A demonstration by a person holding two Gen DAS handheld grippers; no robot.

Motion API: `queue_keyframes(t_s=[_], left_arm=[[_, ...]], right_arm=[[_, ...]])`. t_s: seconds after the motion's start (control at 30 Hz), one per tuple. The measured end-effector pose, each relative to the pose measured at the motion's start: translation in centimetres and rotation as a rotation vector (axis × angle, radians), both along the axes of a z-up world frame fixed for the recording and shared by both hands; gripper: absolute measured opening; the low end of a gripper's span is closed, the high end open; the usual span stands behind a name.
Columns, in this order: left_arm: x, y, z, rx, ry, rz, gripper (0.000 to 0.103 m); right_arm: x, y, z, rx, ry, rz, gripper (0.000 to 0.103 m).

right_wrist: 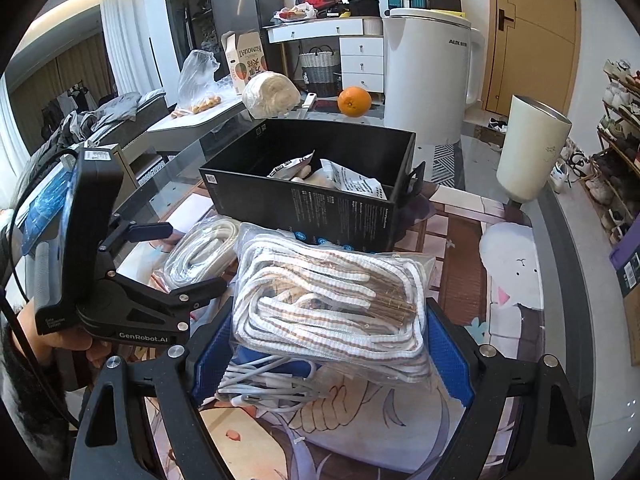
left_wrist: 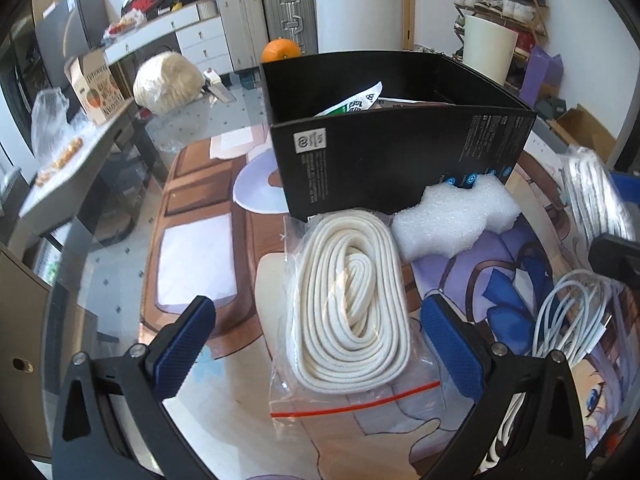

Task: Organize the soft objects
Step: 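Grasp the bagged white rope bundle with the right tool while the left tool grasps another rope bag, then lift both bagged rope bundles and carry them over the black box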

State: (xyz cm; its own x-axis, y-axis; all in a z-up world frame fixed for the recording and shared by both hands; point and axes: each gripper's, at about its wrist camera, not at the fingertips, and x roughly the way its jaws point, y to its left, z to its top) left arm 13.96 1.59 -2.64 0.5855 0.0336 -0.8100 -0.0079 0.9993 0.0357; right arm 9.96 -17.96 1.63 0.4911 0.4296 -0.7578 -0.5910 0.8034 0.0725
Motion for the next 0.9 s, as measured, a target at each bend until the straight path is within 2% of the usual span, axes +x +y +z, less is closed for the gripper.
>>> queue_keyframes(t_s=[0.07,0.13,0.2,0.23,0.27,0.37,0.53,0.9], left_arm=[[0.1,0.3,-0.1,-0.026,0.006,0.000,0.103],[0.0,0.4,-0.1,-0.045,0.002,-0.009,0.095],[-0.2,0.1,0.2,-0.045,-0.012,-0.020,0.084],[-0.3,0.0,0.3,-0.046,-0.020,-0.031,0.073],[-0.4,-0.1,0.4,-0.047,-0.028,-0.040,0.058],[-0.7,-0.4,0.7,-0.051,-0.044,-0.056,0.043],[-1.6,-0.4,1.1,-0.069,-0.066,-0.073,0.037],[-3.9,1.0,2.7,-0.115,-0.162,-0.056,0.037]], right_arm=[[-0.1,0.1,0.0,0.001,-0.001,0.003,0.087],[-0.1,0.1,0.0,0.001,-0.001,0.005,0.087],[0.0,0.1,-0.1,-0.001,0.004,0.002,0.087],[0.0,0.1,-0.1,0.000,0.004,0.001,0.087],[0.0,0.1,-0.1,0.001,0.005,0.001,0.087],[0.1,0.0,-0.1,0.000,0.002,0.000,0.087],[0.1,0.0,-0.1,-0.001,0.001,-0.003,0.087],[-0.2,0.1,0.5,0.009,-0.032,-0.004,0.087]])
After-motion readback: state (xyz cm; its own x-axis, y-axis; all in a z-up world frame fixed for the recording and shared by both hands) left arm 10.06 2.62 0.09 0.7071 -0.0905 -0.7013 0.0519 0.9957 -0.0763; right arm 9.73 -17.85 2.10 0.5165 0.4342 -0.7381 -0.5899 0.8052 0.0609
